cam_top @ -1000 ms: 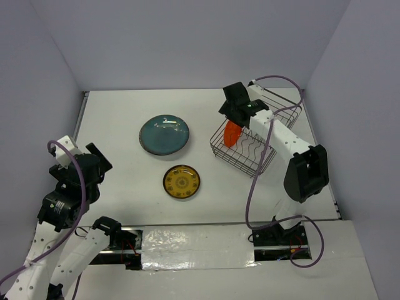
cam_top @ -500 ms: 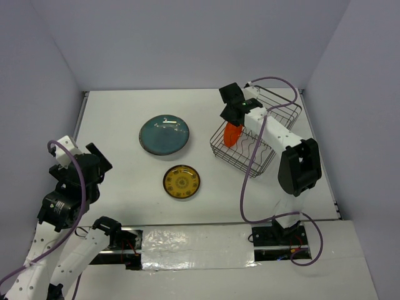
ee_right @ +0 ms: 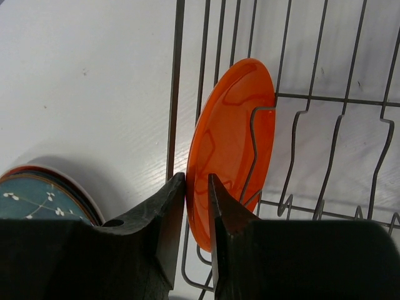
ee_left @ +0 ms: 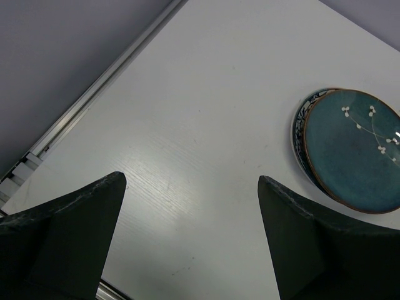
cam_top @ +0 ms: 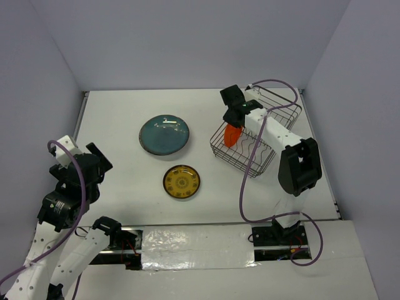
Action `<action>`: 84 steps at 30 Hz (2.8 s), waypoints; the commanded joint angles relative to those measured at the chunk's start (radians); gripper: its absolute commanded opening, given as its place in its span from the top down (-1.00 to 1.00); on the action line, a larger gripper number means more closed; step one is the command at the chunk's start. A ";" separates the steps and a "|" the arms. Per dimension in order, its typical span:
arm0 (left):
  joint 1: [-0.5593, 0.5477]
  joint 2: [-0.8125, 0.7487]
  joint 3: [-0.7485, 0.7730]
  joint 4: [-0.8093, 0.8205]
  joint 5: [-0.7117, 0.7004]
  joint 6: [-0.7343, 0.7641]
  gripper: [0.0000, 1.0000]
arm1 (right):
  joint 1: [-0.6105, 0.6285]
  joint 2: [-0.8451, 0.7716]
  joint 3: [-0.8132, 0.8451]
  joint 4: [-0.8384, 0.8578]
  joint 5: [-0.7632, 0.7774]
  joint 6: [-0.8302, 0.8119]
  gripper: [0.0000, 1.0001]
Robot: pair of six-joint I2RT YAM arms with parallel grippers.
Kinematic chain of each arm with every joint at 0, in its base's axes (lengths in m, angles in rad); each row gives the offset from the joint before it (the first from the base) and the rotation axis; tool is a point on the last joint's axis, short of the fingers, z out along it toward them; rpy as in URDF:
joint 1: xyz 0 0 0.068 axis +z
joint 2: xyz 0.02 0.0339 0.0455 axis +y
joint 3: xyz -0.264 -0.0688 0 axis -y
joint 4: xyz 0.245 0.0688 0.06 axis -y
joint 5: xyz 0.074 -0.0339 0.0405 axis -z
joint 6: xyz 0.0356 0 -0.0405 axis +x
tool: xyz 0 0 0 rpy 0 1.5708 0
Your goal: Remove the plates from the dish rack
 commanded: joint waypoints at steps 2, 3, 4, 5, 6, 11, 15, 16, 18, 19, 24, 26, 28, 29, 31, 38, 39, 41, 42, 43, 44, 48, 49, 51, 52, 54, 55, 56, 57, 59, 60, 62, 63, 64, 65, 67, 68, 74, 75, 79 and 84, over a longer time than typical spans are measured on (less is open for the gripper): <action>-0.005 -0.001 0.002 0.041 0.002 0.020 -0.99 | -0.015 -0.001 -0.023 0.001 0.016 0.009 0.47; -0.005 -0.001 0.002 0.041 0.002 0.020 -0.99 | -0.018 -0.006 -0.029 0.005 0.013 0.012 0.49; -0.005 0.000 0.002 0.041 0.002 0.020 -0.99 | -0.021 -0.010 -0.046 0.010 0.011 0.017 0.62; -0.005 0.000 0.002 0.041 0.002 0.021 -0.99 | -0.021 -0.016 -0.056 0.019 0.005 0.015 0.63; -0.005 -0.001 0.002 0.041 0.002 0.021 -0.99 | -0.022 -0.027 -0.066 0.034 0.004 0.015 0.63; -0.005 0.000 0.002 0.041 0.004 0.021 -0.99 | -0.021 -0.048 -0.093 0.042 0.002 0.020 0.68; -0.005 -0.003 0.002 0.041 0.002 0.020 -0.99 | -0.022 -0.078 -0.125 0.073 -0.002 0.020 0.96; -0.005 -0.003 0.002 0.041 0.002 0.020 -0.99 | -0.025 -0.081 -0.132 0.073 -0.005 0.023 1.00; -0.005 -0.003 0.002 0.041 0.001 0.020 -0.99 | -0.027 -0.091 -0.136 0.085 -0.018 0.018 1.00; -0.005 -0.006 0.002 0.041 0.001 0.020 -0.99 | -0.027 -0.096 -0.135 0.083 -0.016 0.018 1.00; -0.005 -0.006 0.003 0.038 -0.001 0.017 -0.99 | -0.032 -0.119 -0.132 0.108 -0.027 -0.004 1.00; -0.005 -0.006 0.002 0.039 -0.001 0.018 -0.99 | -0.030 -0.127 -0.121 0.103 -0.025 -0.012 1.00; -0.005 -0.006 0.002 0.038 -0.001 0.017 -0.99 | -0.032 -0.142 -0.101 0.099 -0.022 -0.031 1.00; -0.005 -0.006 0.003 0.038 -0.001 0.017 -0.99 | -0.030 -0.150 -0.095 0.108 -0.024 -0.038 1.00; -0.005 -0.006 0.003 0.038 -0.002 0.017 -0.99 | -0.032 -0.170 -0.073 0.103 -0.021 -0.058 1.00; -0.005 -0.008 0.003 0.035 -0.004 0.017 -0.99 | -0.032 -0.234 0.013 0.083 -0.045 -0.104 1.00; -0.005 -0.008 0.003 0.036 -0.004 0.015 -0.99 | -0.032 -0.246 0.025 0.091 -0.057 -0.110 1.00; -0.005 -0.006 0.002 0.036 -0.002 0.015 -0.99 | -0.032 -0.275 0.042 0.100 -0.077 -0.123 1.00; -0.005 -0.006 0.003 0.036 -0.002 0.015 -0.99 | -0.032 -0.286 0.061 0.105 -0.108 -0.141 1.00; -0.005 -0.008 0.002 0.036 -0.002 0.015 -0.99 | -0.030 -0.301 0.072 0.108 -0.129 -0.156 1.00; -0.005 -0.008 0.002 0.036 -0.002 0.015 -0.99 | -0.029 -0.308 0.088 0.114 -0.154 -0.173 1.00; -0.005 -0.009 0.005 0.033 -0.005 0.011 -0.99 | 0.042 -0.306 0.192 0.131 -0.309 -0.363 1.00; -0.005 -0.009 0.005 0.031 -0.007 0.009 -0.99 | 0.072 -0.293 0.224 0.117 -0.341 -0.411 1.00; -0.005 -0.012 0.005 0.027 -0.013 0.006 -0.99 | 0.147 -0.216 0.370 0.001 -0.322 -0.567 1.00; -0.005 -0.014 0.005 0.025 -0.015 0.001 -0.99 | 0.239 -0.179 0.425 -0.056 -0.259 -0.624 1.00; -0.005 -0.020 0.008 0.019 -0.025 -0.003 -0.99 | 0.335 -0.063 0.573 -0.235 -0.164 -0.751 1.00; -0.005 -0.020 0.009 0.016 -0.028 -0.011 -0.99 | 0.420 -0.038 0.591 -0.304 -0.072 -0.784 1.00; -0.005 -0.024 0.011 0.012 -0.031 -0.014 -0.99 | 0.460 -0.018 0.583 -0.323 -0.032 -0.822 1.00; -0.005 -0.026 0.014 -0.001 -0.045 -0.028 -0.99 | 0.491 0.002 0.563 -0.335 0.002 -0.831 1.00; -0.005 -0.037 0.019 -0.011 -0.056 -0.035 -0.99 | 0.569 0.010 0.470 -0.329 0.011 -0.848 1.00; -0.005 -0.041 0.020 -0.021 -0.068 -0.048 -0.99 | 0.594 0.010 0.430 -0.319 0.011 -0.851 1.00; -0.005 -0.058 0.022 -0.027 -0.076 -0.054 -0.99 | 0.655 0.010 0.317 -0.279 0.046 -0.839 1.00; -0.005 -0.064 0.022 -0.030 -0.082 -0.060 -0.99 | 0.674 0.016 0.283 -0.265 0.054 -0.836 1.00; -0.005 -0.075 0.022 -0.030 -0.085 -0.061 -0.99 | 0.704 0.022 0.239 -0.260 0.063 -0.819 1.00; -0.005 -0.080 0.020 -0.028 -0.085 -0.060 -0.99 | 0.717 0.028 0.218 -0.251 0.083 -0.813 1.00; -0.005 -0.084 0.019 -0.025 -0.087 -0.060 -0.99 | 0.751 0.051 0.166 -0.236 0.097 -0.792 1.00; -0.005 -0.083 0.019 -0.025 -0.088 -0.061 -0.99 | 0.783 0.059 0.152 -0.225 0.114 -0.784 1.00; -0.005 -0.070 0.023 -0.031 -0.085 -0.063 -0.99 | 0.873 0.158 0.149 -0.251 0.179 -0.727 1.00; -0.005 -0.069 0.023 -0.031 -0.085 -0.063 -0.99 | 0.879 0.166 0.151 -0.240 0.166 -0.726 1.00; -0.005 -0.072 0.022 -0.030 -0.084 -0.060 -0.99 | 0.899 0.211 0.186 -0.243 0.154 -0.719 1.00; -0.005 -0.069 0.022 -0.027 -0.080 -0.055 -0.99 | 0.912 0.267 0.217 -0.253 0.160 -0.713 0.85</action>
